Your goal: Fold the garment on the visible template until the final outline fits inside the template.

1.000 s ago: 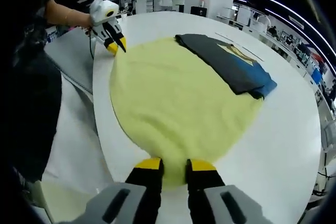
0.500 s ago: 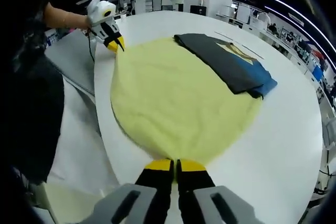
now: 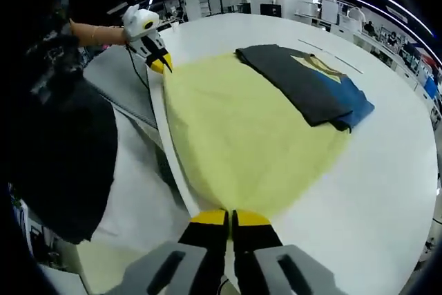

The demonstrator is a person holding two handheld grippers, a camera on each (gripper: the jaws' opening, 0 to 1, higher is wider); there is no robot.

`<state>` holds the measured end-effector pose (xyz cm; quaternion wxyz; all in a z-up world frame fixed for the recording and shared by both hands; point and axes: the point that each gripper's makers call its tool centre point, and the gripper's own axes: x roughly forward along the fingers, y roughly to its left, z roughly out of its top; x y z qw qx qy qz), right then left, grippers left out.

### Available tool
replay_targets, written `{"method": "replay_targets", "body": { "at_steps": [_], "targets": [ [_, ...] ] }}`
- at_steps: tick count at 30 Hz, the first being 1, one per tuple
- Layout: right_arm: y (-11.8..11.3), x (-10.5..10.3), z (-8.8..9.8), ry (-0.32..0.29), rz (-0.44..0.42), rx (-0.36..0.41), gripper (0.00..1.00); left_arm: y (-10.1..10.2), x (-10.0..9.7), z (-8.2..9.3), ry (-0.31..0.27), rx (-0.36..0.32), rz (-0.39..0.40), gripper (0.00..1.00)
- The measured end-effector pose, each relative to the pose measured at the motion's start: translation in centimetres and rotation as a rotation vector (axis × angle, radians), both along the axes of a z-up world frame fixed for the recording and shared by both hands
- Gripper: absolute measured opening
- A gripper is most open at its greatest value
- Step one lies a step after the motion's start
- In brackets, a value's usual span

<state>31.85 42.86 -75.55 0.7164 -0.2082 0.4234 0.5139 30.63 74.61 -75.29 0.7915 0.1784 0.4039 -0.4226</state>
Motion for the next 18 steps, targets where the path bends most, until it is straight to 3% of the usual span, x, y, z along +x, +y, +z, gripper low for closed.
{"method": "replay_targets", "body": {
  "at_steps": [12,18],
  "targets": [
    [0.0,-2.4,0.9,0.075,0.053,0.002,0.00,-0.3,-3.2,0.6,0.101,-0.029,-0.057,0.02],
    [0.2,-1.8,1.9,0.057,0.063,0.002,0.00,-0.4,-2.9,1.3,0.104,-0.028,-0.069,0.01]
  ]
}}
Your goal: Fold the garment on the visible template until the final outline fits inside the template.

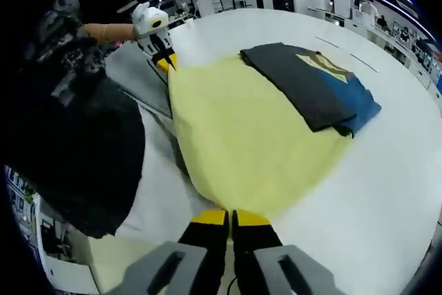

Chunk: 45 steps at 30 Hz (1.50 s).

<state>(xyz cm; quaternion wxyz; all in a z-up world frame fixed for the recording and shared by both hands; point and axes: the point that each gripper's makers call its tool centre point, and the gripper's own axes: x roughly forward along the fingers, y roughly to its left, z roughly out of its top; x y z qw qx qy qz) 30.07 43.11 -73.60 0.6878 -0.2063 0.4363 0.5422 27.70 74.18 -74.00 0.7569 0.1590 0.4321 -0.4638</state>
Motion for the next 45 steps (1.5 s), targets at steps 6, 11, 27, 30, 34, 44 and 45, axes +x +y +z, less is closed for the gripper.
{"method": "replay_targets", "body": {
  "at_steps": [6,11,27,30,34,44,45],
  "targets": [
    [0.4,2.2,1.5,-0.069,-0.011,0.010,0.00,0.1,1.6,1.4,-0.039,-0.018,0.046,0.01],
    [0.6,4.1,2.6,-0.117,-0.028,0.018,0.00,0.2,3.4,3.0,-0.100,-0.029,0.084,0.01],
    [1.2,12.0,5.6,-0.304,-0.112,0.036,0.00,1.1,9.3,6.8,-0.262,-0.048,0.217,0.01],
    [1.4,13.2,6.2,-0.339,-0.131,0.044,0.00,1.5,10.9,7.2,-0.301,-0.034,0.259,0.01],
    [1.7,14.8,6.9,-0.377,-0.167,0.048,0.00,2.0,13.0,7.6,-0.342,-0.022,0.302,0.01],
    [2.6,18.3,8.9,-0.460,-0.229,0.066,0.00,2.9,17.0,9.2,-0.446,-0.006,0.402,0.01],
    [2.7,18.7,9.1,-0.471,-0.234,0.065,0.00,2.9,17.2,9.3,-0.451,-0.007,0.405,0.01]
  ]
}}
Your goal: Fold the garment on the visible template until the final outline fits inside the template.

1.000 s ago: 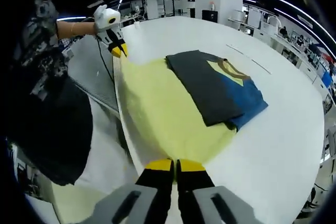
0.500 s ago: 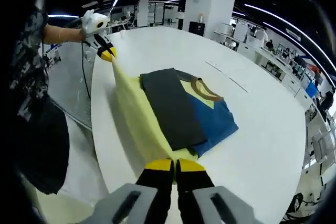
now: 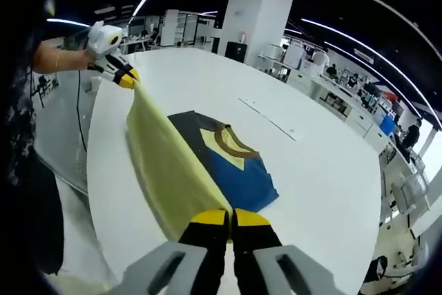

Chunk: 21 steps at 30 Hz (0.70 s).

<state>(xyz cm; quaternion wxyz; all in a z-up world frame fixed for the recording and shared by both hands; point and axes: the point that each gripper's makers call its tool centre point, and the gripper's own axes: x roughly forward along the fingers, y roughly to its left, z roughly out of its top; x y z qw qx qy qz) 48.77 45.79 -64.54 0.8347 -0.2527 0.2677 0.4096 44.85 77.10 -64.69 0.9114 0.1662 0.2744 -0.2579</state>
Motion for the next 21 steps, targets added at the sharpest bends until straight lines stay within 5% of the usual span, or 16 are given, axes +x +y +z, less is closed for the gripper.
{"method": "replay_targets", "body": {
  "at_steps": [9,13,16,21],
  "targets": [
    [0.3,3.0,0.9,-0.046,-0.062,0.007,0.00,0.2,2.5,1.1,-0.061,0.017,0.036,0.01],
    [0.2,4.7,1.4,-0.060,-0.101,0.007,0.00,0.7,4.6,2.0,-0.102,-0.016,0.119,0.01],
    [0.3,5.9,1.7,-0.094,-0.100,-0.043,0.00,0.6,5.6,1.8,-0.113,0.017,0.111,0.01],
    [0.2,7.5,1.5,-0.073,-0.136,-0.054,0.00,0.7,7.1,2.0,-0.119,0.002,0.134,0.01]
  ]
}}
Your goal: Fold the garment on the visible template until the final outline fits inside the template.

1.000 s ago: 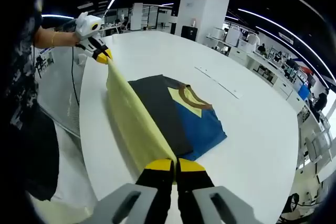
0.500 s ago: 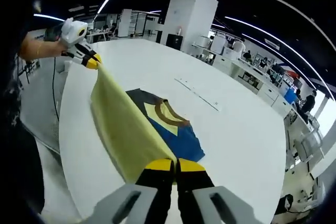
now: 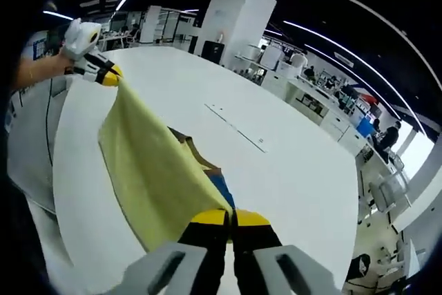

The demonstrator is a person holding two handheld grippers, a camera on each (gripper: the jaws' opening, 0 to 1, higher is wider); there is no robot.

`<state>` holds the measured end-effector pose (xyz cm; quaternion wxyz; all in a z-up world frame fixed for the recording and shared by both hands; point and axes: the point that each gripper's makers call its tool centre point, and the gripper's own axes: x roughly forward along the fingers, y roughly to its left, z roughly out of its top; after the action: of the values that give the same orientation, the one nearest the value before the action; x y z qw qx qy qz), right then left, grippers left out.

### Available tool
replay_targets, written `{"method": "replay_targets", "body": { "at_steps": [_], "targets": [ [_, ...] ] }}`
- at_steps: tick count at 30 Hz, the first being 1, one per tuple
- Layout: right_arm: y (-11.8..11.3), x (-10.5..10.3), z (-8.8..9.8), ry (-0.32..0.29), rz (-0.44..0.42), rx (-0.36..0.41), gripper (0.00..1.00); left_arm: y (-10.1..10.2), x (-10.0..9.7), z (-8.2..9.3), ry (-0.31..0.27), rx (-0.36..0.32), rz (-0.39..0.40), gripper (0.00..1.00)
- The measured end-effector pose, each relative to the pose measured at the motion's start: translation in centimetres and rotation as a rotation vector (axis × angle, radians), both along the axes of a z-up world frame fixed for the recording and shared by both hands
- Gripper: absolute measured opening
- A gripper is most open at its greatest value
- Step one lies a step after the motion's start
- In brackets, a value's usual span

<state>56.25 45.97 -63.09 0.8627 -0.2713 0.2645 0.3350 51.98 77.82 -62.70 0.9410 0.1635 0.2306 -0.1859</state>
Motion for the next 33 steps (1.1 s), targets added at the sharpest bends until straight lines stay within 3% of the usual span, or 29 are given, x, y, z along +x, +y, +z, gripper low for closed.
{"method": "replay_targets", "body": {
  "at_steps": [6,11,14,23,30,33],
  "targets": [
    [0.2,1.5,-0.2,0.012,-0.038,0.031,0.00,0.3,1.9,-0.3,-0.001,-0.042,0.039,0.01],
    [0.3,2.8,-1.1,0.023,-0.053,0.029,0.00,0.3,3.1,-1.0,-0.027,-0.020,0.047,0.01],
    [0.4,3.4,-2.1,0.029,-0.049,0.012,0.00,0.5,3.7,-2.2,-0.017,0.005,0.062,0.01],
    [0.6,5.4,-5.4,0.092,-0.087,0.009,0.00,1.1,5.5,-6.1,0.056,-0.021,0.107,0.01],
    [0.6,6.1,-8.8,0.146,-0.104,-0.024,0.00,1.0,6.3,-9.0,0.086,0.039,0.092,0.01],
    [0.6,6.1,-9.8,0.168,-0.108,-0.039,0.00,1.1,6.7,-10.0,0.101,0.033,0.098,0.01]
  ]
}}
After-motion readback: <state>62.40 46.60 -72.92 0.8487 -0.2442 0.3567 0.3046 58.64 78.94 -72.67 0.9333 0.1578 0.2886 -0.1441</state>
